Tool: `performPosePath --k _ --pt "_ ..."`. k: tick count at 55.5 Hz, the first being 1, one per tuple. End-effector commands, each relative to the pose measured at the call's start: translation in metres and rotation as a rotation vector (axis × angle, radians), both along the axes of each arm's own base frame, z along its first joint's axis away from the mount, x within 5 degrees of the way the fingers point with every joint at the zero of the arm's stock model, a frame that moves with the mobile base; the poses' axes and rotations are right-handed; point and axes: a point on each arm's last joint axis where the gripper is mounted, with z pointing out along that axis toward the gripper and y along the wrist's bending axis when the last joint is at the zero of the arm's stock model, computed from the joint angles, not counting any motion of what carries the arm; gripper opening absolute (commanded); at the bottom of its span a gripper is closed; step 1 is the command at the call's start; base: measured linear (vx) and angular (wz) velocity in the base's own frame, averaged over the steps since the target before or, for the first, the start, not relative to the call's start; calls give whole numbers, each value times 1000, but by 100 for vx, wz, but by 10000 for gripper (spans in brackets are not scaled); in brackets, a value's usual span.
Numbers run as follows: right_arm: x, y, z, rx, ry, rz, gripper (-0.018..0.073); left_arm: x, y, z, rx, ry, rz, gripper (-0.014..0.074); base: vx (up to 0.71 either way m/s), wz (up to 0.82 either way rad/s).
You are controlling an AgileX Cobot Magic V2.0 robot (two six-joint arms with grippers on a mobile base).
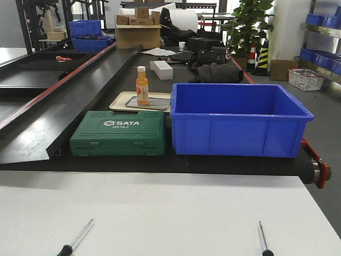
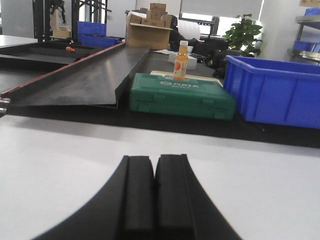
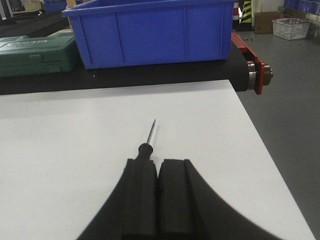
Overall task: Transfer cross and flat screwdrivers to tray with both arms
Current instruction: 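Lower both open grippers toward the two green-handled screwdrivers on the table, then close the left gripper around the handle of the nearer screwdriver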
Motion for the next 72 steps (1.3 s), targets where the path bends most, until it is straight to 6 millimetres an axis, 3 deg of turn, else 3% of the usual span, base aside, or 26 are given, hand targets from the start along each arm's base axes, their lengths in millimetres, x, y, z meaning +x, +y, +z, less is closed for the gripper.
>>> performPosePath --k 1,9,17,30,39,47,64,72 --pt "1 1 13 -7 -165 11 -8 -3 2 24 -58 -184 10 -6 0 0" --pt "-2 2 34 -4 -393 24 -8 -7 3 37 -122 -294 7 -4 0 0" --pt "-9 3 61 -2 -542 30 -8 -14 3 64 -118 -374 3 8 0 0" --pt "-11 1 111 -3 -480 18 -1 -12 1 120 -27 -322 7 99 0 0" --pt "8 1 119 -8 -337 13 27 10 1 147 23 -259 14 216 0 0" --pt "29 2 108 -9 -197 13 109 37 0 138 23 -136 12 320 0 0" --pt "69 2 81 -9 55 14 407 86 -1 100 29 213 -3 399 0 0" --pt "80 3 72 -3 133 13 433 118 -1 79 79 369 -13 495 0 0"
